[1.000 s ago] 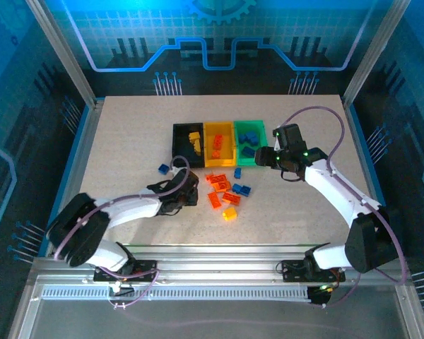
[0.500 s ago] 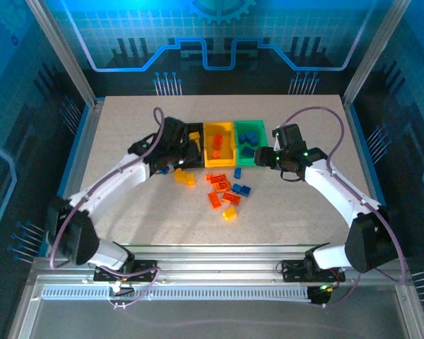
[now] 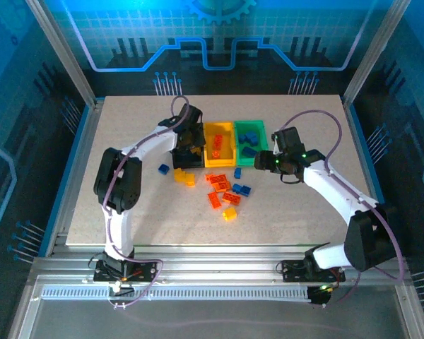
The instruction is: Sort the legos into containers by color
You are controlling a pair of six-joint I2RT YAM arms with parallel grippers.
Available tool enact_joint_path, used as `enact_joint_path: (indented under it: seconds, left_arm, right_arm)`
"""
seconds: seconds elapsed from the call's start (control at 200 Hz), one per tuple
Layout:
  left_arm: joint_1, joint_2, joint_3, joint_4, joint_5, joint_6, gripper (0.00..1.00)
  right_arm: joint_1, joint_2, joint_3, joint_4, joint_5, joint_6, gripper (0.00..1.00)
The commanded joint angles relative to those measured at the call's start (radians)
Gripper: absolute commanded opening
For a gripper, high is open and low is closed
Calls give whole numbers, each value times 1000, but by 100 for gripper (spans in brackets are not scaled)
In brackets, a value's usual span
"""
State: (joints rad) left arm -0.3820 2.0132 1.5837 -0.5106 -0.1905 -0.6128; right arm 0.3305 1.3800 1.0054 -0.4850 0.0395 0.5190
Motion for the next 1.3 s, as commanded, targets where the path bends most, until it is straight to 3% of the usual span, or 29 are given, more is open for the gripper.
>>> enact_joint_path:
  seconds: [0.0, 0.14, 0.19, 0.375, 0.555, 0.685, 0.936, 1.296]
  left_arm:
    - [3, -52, 25, -9, 11, -6, 74]
    - [-16, -186, -27, 21, 56, -28, 87]
    - [-28, -250, -64, 39, 77, -36, 99]
    - [-88, -538, -312, 136, 123, -48, 99]
    - [-112, -820, -575, 108, 17, -56, 99]
    - [-112, -973, -694, 45, -39, -49, 99]
    - [-110, -1114, -808, -3, -75, -69, 99]
    - [-105, -1106, -820, 0, -70, -64, 99]
  right_arm:
    - [-7, -47, -11, -38, -25, -11, 69]
    - [0, -86, -26, -50, -46, -19, 71]
    - [10, -96, -31, -53, -60, -27, 72]
    - [152, -36, 4, -54, -147, -87, 72]
    - [380, 155, 117, -82, -104, -120, 65]
    - [454, 288, 175, -91, -78, -113, 62]
    - [523, 439, 264, -108, -45, -112, 62]
    - [549, 567, 355, -202, 81, -116, 57]
